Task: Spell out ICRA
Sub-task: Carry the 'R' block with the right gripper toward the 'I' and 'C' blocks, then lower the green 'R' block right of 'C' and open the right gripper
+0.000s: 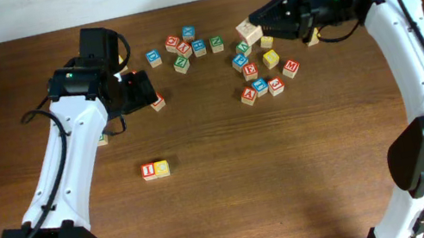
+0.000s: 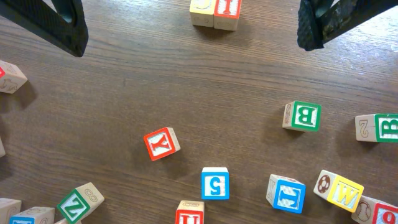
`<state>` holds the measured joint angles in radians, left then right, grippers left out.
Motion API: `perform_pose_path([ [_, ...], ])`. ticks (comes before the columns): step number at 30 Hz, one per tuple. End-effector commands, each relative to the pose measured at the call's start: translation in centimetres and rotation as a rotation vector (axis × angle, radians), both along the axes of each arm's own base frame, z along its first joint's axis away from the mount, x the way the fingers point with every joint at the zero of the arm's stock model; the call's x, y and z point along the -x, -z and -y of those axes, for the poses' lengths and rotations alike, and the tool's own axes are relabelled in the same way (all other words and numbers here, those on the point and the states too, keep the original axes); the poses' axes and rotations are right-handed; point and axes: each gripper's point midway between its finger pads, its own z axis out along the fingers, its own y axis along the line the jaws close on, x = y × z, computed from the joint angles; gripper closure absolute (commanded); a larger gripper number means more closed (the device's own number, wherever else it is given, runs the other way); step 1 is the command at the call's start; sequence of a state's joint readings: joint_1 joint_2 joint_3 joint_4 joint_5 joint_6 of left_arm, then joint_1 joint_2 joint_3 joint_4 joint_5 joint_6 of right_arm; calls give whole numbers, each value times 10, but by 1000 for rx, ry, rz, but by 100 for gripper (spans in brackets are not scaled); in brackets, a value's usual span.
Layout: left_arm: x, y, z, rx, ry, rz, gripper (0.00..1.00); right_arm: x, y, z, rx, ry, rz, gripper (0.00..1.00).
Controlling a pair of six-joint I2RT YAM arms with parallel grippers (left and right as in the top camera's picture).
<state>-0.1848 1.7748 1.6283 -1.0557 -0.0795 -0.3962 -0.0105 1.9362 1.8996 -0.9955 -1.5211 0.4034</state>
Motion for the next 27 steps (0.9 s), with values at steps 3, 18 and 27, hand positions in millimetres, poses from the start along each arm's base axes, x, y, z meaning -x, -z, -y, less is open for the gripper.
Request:
perform_pose_path([
  [3,-3,-6,0,-7,7,18,1,0,26,-12,196,40,117,95],
  [18,-3,-6,0,-7,7,18,1,25,170,-38,1208,63,169,95],
  [27,-3,-6,0,-7,7,18,1,65,242,-61,1283,-39,124,95],
])
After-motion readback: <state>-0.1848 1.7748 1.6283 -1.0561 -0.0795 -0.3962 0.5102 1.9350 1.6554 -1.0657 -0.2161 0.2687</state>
